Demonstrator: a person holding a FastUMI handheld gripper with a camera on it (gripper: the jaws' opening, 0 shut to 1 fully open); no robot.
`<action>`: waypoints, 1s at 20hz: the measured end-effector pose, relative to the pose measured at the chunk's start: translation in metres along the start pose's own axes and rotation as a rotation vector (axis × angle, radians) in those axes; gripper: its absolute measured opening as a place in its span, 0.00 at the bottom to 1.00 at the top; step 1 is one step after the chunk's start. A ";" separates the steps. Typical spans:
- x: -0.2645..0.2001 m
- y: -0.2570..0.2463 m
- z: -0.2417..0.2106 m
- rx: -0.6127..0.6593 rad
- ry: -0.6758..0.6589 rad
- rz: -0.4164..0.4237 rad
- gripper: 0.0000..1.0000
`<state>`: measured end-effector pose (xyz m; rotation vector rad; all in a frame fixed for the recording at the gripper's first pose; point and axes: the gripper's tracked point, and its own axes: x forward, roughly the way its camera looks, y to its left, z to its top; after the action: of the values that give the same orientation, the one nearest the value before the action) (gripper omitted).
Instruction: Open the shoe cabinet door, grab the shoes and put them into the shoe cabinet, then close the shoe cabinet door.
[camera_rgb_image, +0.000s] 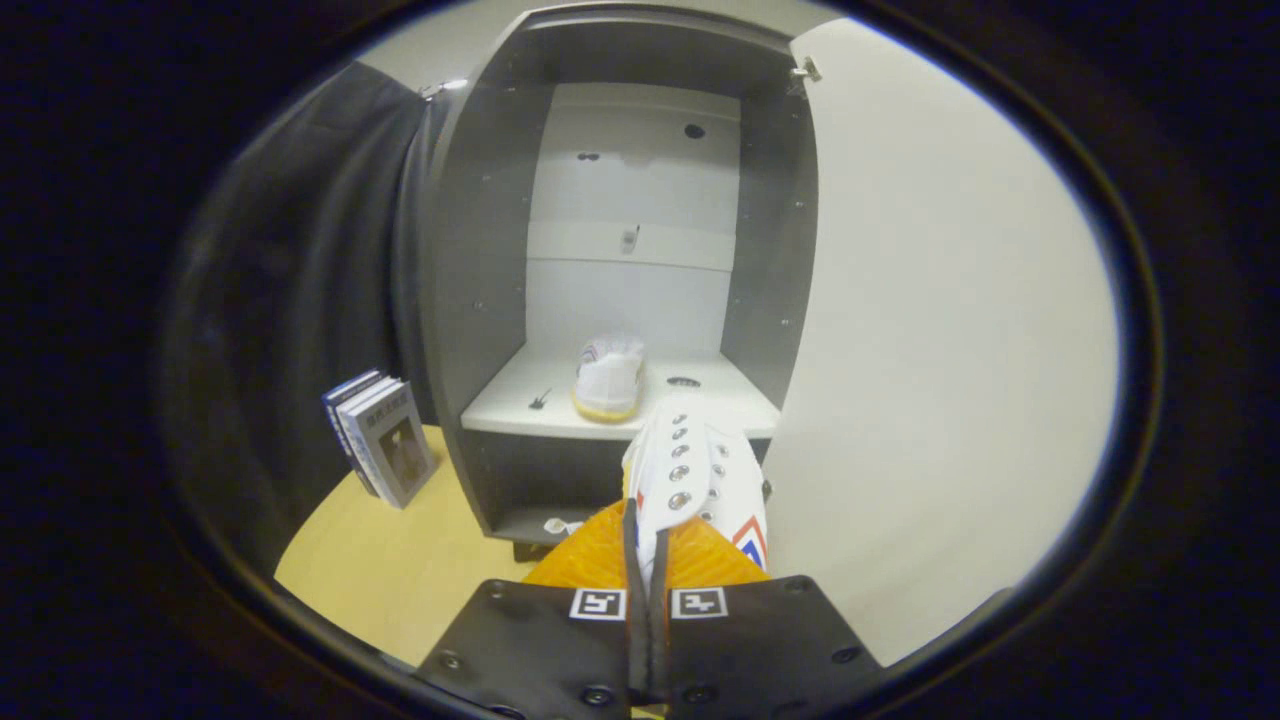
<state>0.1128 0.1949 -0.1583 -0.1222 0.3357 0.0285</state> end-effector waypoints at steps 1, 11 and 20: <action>0.012 -0.001 0.010 -0.001 -0.009 0.005 0.02; 0.186 -0.019 0.091 -0.109 0.017 0.075 0.02; 0.283 -0.014 0.062 -0.125 0.162 0.127 0.02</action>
<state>0.4007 0.1907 -0.1922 -0.2280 0.5036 0.1660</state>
